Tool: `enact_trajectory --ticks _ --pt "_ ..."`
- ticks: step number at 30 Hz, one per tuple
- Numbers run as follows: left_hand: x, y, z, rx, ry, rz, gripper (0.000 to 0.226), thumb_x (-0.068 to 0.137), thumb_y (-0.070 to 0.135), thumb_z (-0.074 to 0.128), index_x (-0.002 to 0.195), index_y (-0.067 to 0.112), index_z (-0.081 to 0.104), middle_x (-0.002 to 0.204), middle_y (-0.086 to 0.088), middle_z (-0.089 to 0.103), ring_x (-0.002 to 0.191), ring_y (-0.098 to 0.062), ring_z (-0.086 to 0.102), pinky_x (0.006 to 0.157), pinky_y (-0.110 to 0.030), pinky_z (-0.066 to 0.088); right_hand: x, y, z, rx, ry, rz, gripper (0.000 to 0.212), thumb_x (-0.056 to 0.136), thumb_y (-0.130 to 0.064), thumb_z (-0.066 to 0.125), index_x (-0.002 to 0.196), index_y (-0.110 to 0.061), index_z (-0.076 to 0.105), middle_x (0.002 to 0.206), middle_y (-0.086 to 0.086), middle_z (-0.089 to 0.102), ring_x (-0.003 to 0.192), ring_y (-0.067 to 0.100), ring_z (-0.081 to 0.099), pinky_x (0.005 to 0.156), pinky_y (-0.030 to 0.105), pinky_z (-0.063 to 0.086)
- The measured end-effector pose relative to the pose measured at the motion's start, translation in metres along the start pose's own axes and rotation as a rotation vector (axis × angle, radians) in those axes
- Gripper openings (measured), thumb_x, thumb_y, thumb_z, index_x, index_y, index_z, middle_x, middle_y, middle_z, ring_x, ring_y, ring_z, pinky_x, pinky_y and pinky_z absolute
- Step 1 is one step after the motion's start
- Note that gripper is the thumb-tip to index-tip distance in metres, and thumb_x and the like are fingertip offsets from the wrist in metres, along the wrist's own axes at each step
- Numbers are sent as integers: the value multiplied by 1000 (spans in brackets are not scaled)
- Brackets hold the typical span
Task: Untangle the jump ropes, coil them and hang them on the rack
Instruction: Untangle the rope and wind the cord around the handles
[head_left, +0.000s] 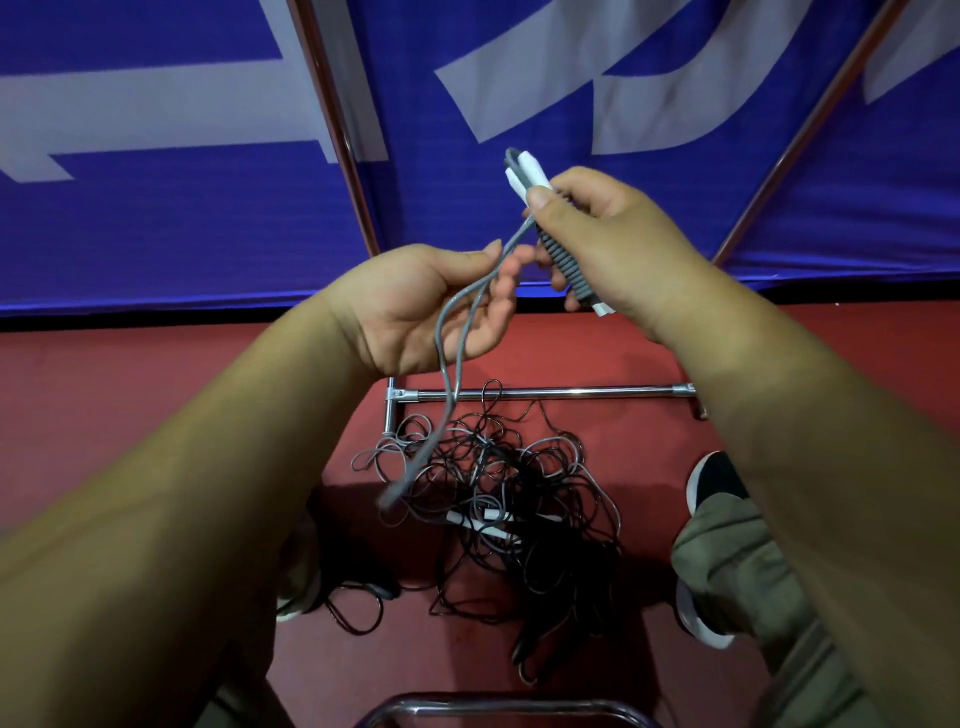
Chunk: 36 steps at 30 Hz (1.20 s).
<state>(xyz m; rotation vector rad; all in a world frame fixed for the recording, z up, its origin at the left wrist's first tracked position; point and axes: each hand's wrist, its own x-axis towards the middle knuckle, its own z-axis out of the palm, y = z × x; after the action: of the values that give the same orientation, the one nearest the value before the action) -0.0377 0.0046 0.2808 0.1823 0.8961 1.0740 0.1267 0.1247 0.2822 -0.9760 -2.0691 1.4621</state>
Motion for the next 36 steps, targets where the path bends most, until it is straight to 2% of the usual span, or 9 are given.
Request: enact_trajectory --ticks 6,10,13,17,24,27,29,32,36 --pt "12 -6 -4 411 223 314 7 100 7 63 103 10 69 80 -3 65 63 -10 60 61 -21 55 -3 -6 -2 -61 -15 63 29 103 -48 60 109 -21 70 79 0 73 64 16 65 56 39 57" --pt "6 3 -12 937 376 507 11 96 21 76 104 14 78 78 -5 62 66 -11 52 61 -21 47 -5 -14 -5 169 -80 233 24 99 -36 63 108 -15 69 79 10 71 62 23 59 56 37 49" --pt "3 6 -10 1195 459 676 10 96 27 77 104 23 82 76 -4 68 66 -8 54 64 -20 47 -7 -18 -8 306 -143 284 23 100 -36 64 105 -14 67 82 12 68 60 22 56 55 33 46" --pt "7 3 -13 1312 511 794 19 94 27 79 112 26 82 86 7 71 75 -2 65 73 -20 52 -9 -20 -6 396 -197 310 28 101 -37 63 103 -9 66 82 14 67 57 22 55 51 31 45" --pt "5 3 -7 1210 480 763 5 90 19 82 93 23 84 84 -9 77 82 -26 75 82 -41 63 -15 -22 -4 454 -426 369 30 104 -37 58 105 -8 64 80 10 64 52 16 50 45 26 41" --pt "-1 6 -7 1227 460 753 8 89 17 82 88 25 84 82 -19 74 68 -25 65 71 -46 59 -18 -22 -6 442 -514 422 34 103 -37 56 106 -4 67 79 10 64 49 13 47 41 23 39" --pt "-6 8 -6 1247 420 750 12 89 11 77 88 21 83 79 -18 73 67 -17 62 65 -44 55 -21 -22 -5 438 -588 467 38 97 -37 59 108 -2 69 77 10 64 47 12 45 39 22 38" --pt "-12 12 -4 1297 307 732 25 85 -7 69 93 12 82 84 -1 79 77 -6 71 72 -23 56 -25 -20 -3 428 -742 555 49 85 -40 61 109 0 77 76 10 66 43 11 43 36 20 36" --pt "-19 15 -1 1220 205 686 14 86 -7 76 96 3 80 94 -11 80 92 -29 78 84 -36 64 -27 -14 -5 417 -942 616 47 92 -38 59 130 -16 76 80 12 67 44 10 46 37 20 39"
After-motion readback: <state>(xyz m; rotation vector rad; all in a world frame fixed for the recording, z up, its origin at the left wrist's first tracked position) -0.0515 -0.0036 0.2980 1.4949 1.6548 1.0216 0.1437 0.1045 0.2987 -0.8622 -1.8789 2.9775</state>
